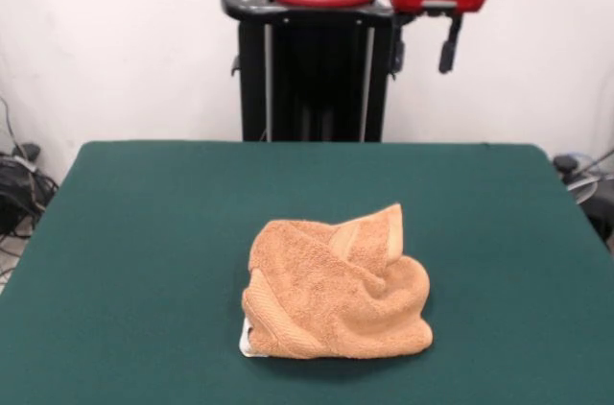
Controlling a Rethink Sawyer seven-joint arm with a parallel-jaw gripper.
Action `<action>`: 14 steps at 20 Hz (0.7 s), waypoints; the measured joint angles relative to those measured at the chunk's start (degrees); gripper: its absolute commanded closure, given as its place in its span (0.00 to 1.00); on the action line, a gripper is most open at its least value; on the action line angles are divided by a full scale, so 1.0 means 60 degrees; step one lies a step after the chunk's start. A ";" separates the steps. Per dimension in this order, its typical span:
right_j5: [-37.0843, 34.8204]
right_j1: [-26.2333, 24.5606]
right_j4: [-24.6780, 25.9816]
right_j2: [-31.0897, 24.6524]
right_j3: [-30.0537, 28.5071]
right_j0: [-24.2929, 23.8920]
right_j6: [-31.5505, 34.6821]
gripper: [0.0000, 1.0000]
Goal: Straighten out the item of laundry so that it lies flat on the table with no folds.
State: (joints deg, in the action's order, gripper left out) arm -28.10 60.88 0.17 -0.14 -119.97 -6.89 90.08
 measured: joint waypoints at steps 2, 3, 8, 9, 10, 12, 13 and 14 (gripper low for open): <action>0.0000 -0.0223 0.0000 0.0001 0.0232 0.0108 0.0000 0.00; 0.0000 -0.0348 0.0000 0.0001 0.0353 0.0171 0.0000 0.00; 0.0113 -0.0913 -0.0002 -0.0004 0.0736 0.0514 0.0004 0.00; 0.0157 -0.0990 -0.0002 -0.0003 0.0769 0.0548 0.0004 0.00; 0.0260 -0.1149 -0.0004 -0.0004 0.0823 0.0602 0.0004 0.00; 0.0478 -0.1423 -0.0004 -0.0004 0.0889 0.0653 0.0004 0.00; 0.0574 -0.1530 -0.0002 -0.0004 0.0912 0.0660 0.0004 0.00; 0.0706 -0.1676 -0.0003 -0.0004 0.0943 0.0657 0.0004 0.00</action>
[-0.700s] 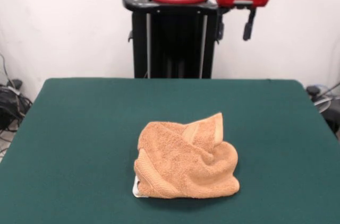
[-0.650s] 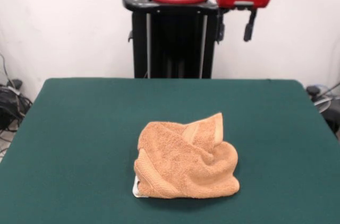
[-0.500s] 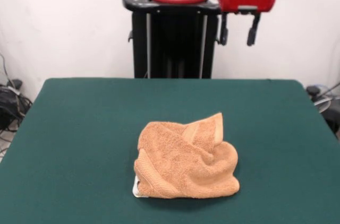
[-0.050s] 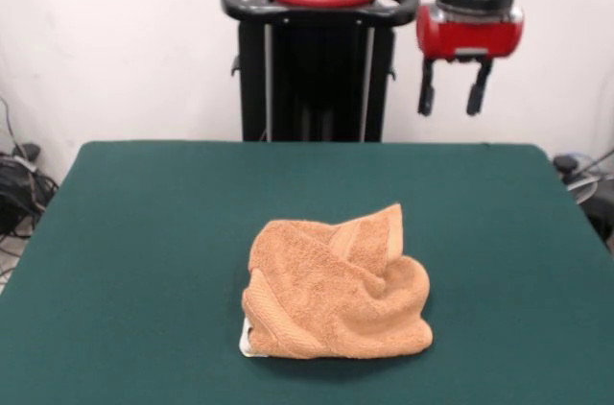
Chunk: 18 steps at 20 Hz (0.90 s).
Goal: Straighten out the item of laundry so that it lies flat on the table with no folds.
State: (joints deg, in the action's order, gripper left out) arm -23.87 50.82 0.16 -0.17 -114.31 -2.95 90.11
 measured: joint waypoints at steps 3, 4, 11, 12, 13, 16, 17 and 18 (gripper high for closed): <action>0.0374 -0.0392 -0.0001 0.0000 0.0084 -0.0012 0.0000 0.00; 0.0473 -0.0517 -0.0001 -0.0001 0.0113 -0.0020 0.0000 0.00; 0.0962 -0.1210 -0.0007 -0.0003 0.0205 -0.0182 0.0000 0.00; 0.1015 -0.1311 -0.0007 -0.0001 0.0210 -0.0227 0.0000 0.00; 0.1049 -0.1380 -0.0007 -0.0003 0.0216 -0.0255 0.0000 0.00; 0.1150 -0.1627 -0.0007 -0.0003 0.0270 -0.0327 0.0000 0.00; 0.1186 -0.1710 -0.0007 -0.0003 0.0296 -0.0346 0.0000 0.00; 0.1223 -0.1801 -0.0007 -0.0003 0.0331 -0.0365 0.0000 0.00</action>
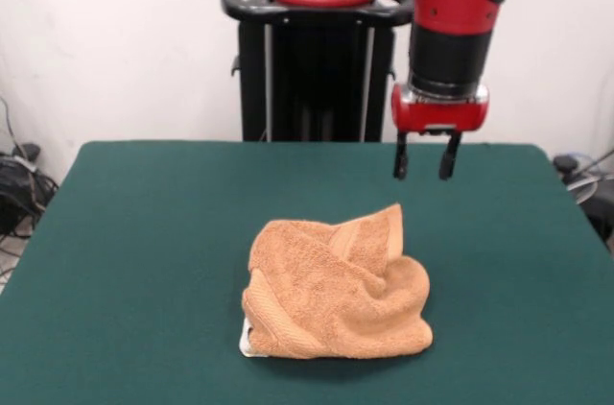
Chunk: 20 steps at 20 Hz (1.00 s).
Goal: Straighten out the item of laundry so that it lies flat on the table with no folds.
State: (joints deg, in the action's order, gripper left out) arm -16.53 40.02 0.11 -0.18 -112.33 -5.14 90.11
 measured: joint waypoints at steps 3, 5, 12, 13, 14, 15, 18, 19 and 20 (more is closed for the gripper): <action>0.0147 -0.0286 -0.0004 -0.0001 0.0114 -0.0065 0.0000 0.00; 0.0270 -0.0470 -0.0002 -0.0001 0.0172 -0.0111 0.0000 0.00; 0.0752 -0.1024 0.0004 -0.0003 0.0331 -0.0268 0.0000 0.00; 0.0805 -0.1078 0.0020 -0.0003 0.0346 -0.0285 0.0000 0.00; 0.0885 -0.1155 0.0055 -0.0003 0.0371 -0.0315 0.0000 0.00; 0.0936 -0.1208 0.0078 -0.0003 0.0388 -0.0335 0.0000 0.00; 0.1127 -0.1437 0.0145 -0.0003 0.0443 -0.0435 0.0000 0.00; 0.1171 -0.1503 0.0155 -0.0004 0.0455 -0.0466 0.0000 0.00; 0.1204 -0.1560 0.0165 -0.0003 0.0469 -0.0496 0.0000 0.00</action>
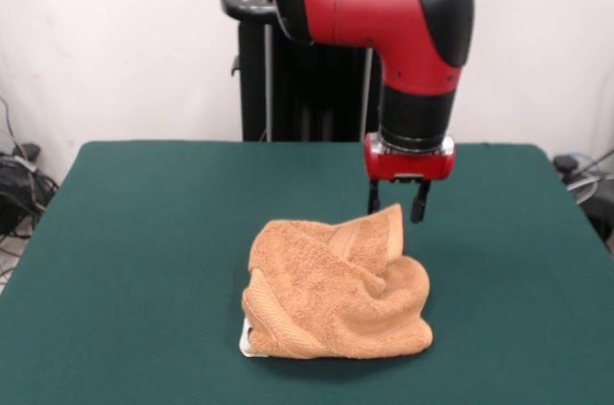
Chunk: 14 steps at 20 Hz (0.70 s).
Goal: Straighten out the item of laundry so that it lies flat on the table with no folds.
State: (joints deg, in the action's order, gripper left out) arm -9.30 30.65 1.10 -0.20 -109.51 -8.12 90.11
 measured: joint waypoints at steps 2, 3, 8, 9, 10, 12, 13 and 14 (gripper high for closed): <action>0.0020 -0.0099 0.0020 0.0000 0.0033 -0.0056 0.0000 0.00; 0.0020 -0.0135 0.0020 -0.0001 0.0050 -0.0076 0.0000 0.00; 0.0020 -0.0246 0.0020 -0.0001 0.0189 -0.0103 0.0000 0.00; 0.0020 -0.0240 0.0020 -0.0001 0.0204 -0.0102 0.0000 0.00; 0.0020 -0.0230 0.0020 -0.0001 0.0225 -0.0100 0.0000 0.00; 0.0014 -0.0181 0.0020 0.0000 0.0268 -0.0088 0.0000 0.00; -0.0004 -0.0151 0.0020 -0.0001 0.0284 -0.0078 0.0000 0.00; -0.0046 -0.0103 0.0022 -0.0001 0.0306 -0.0058 0.0000 0.00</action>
State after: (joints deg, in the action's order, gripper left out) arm -9.57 30.04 1.23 -0.21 -107.68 -8.46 90.11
